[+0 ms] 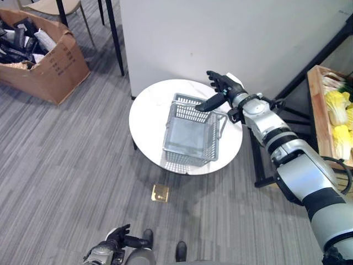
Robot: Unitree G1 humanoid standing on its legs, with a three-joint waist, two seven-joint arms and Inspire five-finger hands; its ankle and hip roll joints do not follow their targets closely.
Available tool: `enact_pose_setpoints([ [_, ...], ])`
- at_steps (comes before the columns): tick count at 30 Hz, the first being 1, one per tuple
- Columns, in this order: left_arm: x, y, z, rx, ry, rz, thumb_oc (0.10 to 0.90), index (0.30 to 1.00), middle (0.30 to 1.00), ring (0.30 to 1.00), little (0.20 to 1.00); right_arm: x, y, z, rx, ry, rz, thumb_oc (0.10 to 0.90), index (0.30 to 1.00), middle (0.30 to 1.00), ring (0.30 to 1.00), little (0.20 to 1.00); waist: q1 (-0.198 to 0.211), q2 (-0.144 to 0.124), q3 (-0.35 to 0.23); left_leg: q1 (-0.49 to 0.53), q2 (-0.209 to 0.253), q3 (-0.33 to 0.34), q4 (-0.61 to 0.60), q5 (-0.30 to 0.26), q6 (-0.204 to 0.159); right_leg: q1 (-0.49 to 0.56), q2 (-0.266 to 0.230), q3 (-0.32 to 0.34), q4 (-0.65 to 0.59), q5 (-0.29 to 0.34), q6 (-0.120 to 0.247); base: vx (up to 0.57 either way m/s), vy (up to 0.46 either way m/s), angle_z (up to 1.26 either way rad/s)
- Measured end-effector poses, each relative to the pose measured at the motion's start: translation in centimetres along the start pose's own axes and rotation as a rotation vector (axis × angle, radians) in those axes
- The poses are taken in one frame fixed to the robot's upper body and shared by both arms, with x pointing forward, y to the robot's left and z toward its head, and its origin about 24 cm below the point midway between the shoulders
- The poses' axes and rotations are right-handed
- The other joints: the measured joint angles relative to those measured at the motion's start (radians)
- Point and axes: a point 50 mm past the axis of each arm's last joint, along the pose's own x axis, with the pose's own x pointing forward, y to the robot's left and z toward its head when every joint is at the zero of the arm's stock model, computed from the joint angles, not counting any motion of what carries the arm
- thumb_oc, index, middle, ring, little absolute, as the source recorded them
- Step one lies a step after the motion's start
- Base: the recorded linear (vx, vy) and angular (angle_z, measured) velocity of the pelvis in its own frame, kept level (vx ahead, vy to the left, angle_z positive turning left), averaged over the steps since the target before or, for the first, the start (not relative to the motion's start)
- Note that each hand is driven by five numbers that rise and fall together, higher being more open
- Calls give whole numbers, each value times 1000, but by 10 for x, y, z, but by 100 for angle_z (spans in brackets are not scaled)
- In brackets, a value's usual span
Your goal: Get the vegetables into the basket
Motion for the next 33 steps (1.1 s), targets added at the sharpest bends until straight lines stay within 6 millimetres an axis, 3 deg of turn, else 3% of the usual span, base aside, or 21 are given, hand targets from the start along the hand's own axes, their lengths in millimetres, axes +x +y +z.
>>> enact_pose_setpoints([
  [3,1,1,11,-25,-32,4,900,1000,1000,1000,1000,-4,-28,10,-96,-5,-67,900,1000,1000,1000,1000,15,8,28,-50,-3,-24,1,13,0,-40,-1,-20,0,0,0,-8,-13,22],
  [9,3,0,24,-53,-80,2,900,1000,1000,1000,1000,-5,-45,16,-161,23,-120,900,1000,1000,1000,1000,26,25,68,-105,-5,-45,3,19,-1,-86,-1,-42,0,0,0,7,-11,12],
  [19,4,-10,39,-49,-133,-18,900,1000,1000,1000,1000,-8,-53,6,-194,73,-151,900,1000,1000,1000,1000,43,69,112,-128,-6,-73,3,19,-1,-101,1,-52,0,0,0,0,3,7],
  [20,4,-10,39,-49,-134,-18,900,1000,1000,1000,1000,-8,-53,6,-199,73,-151,804,865,865,865,865,43,70,113,-128,-6,-74,3,19,-1,-101,1,-52,0,0,0,0,0,0],
  [21,4,-11,39,-49,-135,-18,900,1000,1000,1000,1000,-8,-52,6,-216,76,-150,639,635,635,635,635,43,72,114,-129,-6,-75,3,19,-1,-101,1,-52,0,0,0,0,0,0],
  [22,4,-11,40,-50,-137,-19,900,1000,1000,1000,1000,-8,-52,6,-233,80,-147,400,300,300,300,300,43,72,114,-129,-5,-76,3,19,-1,-101,2,-53,0,0,0,0,0,0],
  [33,5,-11,41,-32,-128,-5,900,1000,1000,1000,1000,-5,-42,-2,-316,136,-114,400,300,300,300,300,42,71,114,-99,-4,-73,3,20,-1,-73,2,-47,0,0,0,-11,-5,-1],
])
